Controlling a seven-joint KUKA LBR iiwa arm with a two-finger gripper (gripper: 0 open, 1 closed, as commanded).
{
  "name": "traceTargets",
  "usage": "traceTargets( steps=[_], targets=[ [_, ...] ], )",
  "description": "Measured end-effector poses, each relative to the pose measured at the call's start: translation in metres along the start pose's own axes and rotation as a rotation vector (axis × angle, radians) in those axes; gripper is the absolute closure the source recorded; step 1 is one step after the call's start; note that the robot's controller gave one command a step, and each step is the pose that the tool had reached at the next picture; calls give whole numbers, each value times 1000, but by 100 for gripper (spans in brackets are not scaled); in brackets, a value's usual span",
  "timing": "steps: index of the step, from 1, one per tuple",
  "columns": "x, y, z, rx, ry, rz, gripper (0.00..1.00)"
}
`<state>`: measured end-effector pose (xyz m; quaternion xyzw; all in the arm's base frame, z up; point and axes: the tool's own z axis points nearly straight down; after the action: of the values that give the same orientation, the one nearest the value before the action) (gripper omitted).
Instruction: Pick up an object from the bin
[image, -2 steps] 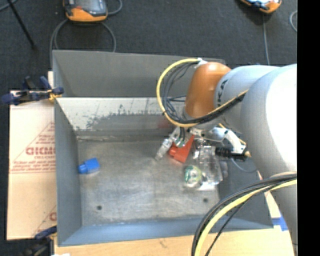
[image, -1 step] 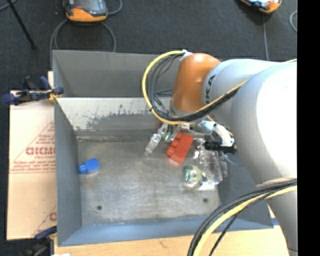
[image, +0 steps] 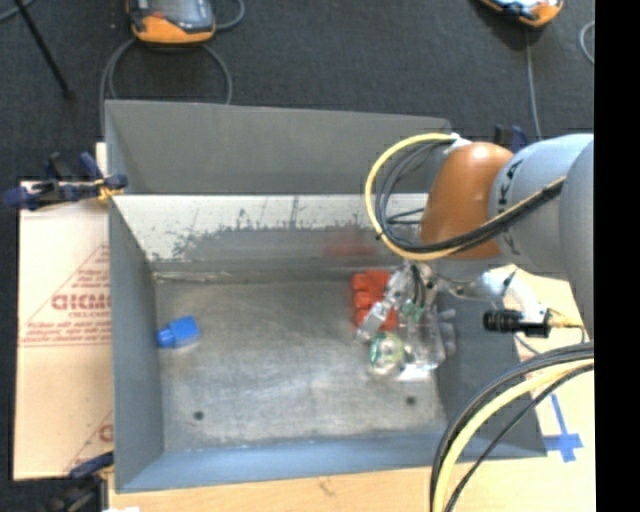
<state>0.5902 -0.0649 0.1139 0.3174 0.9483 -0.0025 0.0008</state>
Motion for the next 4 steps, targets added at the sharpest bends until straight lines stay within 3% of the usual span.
traceTargets(
  steps=[1, 2, 3, 4],
  targets=[
    [9, 4, 19, -33, -31, 305, 0],
    [14, 4, 20, -24, -10, 303, 100],
    [12, 2, -23, -8, -2, 253, 100],
    [13, 1, -20, -5, 1, 252, 0]
  ],
)
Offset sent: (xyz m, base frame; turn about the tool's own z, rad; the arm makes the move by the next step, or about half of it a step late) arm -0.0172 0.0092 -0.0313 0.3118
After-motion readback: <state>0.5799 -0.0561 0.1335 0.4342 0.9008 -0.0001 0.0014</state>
